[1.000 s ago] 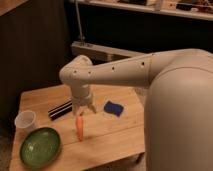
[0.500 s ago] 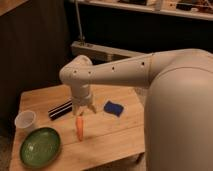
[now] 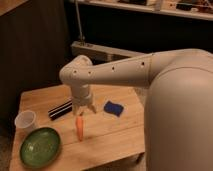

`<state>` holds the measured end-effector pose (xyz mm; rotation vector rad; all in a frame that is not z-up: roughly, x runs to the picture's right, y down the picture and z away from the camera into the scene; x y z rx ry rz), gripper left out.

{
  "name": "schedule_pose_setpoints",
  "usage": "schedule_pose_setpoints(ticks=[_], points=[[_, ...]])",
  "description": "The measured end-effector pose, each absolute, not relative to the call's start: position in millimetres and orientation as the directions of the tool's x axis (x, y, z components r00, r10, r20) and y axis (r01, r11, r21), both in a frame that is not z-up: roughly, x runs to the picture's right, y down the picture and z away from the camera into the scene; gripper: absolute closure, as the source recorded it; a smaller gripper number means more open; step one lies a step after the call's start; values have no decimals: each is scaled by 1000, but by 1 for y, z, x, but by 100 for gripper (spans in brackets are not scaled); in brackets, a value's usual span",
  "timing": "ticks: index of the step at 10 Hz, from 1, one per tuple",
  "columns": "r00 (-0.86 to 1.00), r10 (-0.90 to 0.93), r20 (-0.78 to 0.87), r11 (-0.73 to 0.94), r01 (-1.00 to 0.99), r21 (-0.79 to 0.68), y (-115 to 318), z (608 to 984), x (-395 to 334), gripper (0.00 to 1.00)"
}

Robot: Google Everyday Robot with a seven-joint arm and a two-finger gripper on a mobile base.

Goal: Drag the pepper across the table

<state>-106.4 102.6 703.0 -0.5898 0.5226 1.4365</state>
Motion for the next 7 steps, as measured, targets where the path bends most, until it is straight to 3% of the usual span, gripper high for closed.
schedule_pose_setpoints(ticks=[7], points=[[71, 758, -649, 37, -997, -66, 102, 702, -106, 35]])
